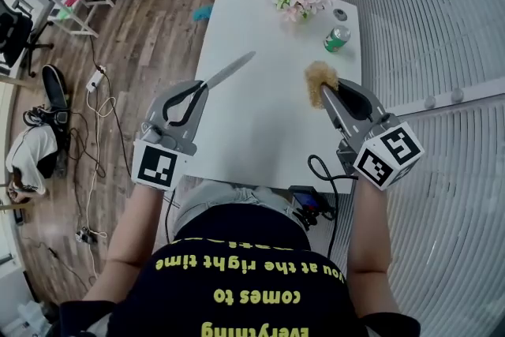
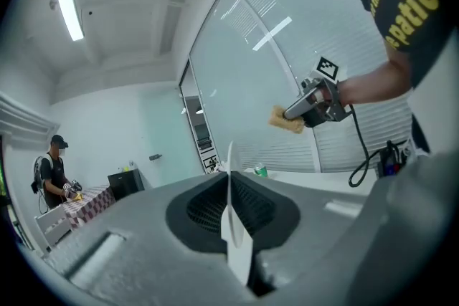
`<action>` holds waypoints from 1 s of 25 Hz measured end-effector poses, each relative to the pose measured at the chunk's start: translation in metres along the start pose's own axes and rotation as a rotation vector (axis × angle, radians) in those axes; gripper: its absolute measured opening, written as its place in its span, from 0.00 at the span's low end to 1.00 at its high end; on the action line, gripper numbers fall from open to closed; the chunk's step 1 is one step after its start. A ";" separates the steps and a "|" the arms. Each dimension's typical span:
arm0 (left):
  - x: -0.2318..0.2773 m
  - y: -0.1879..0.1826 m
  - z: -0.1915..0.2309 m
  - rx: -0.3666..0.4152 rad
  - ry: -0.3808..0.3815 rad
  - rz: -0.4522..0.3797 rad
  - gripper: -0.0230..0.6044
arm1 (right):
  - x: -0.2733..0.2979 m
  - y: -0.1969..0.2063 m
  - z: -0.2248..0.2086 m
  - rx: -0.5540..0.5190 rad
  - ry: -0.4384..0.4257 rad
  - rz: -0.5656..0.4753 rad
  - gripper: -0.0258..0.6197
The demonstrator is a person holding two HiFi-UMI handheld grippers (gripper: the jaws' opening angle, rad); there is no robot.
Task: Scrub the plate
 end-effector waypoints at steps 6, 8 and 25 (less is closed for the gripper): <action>-0.006 -0.006 0.015 -0.169 -0.060 -0.049 0.06 | -0.015 0.006 -0.005 -0.015 0.101 -0.067 0.13; -0.006 -0.010 0.020 -0.222 -0.063 -0.056 0.06 | -0.019 0.009 -0.010 -0.002 0.131 -0.082 0.13; -0.006 -0.025 0.028 -0.386 -0.026 -0.095 0.06 | -0.044 0.009 -0.020 0.022 0.269 -0.201 0.13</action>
Point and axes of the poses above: the fingertips, and each gripper's own axes: x forward along the fingers, z to its left, y out of its underside, the point moved 5 cm from there along -x, backward along the fingers, and after that the axes turned 7 degrees about y, right-handed, at the moved point
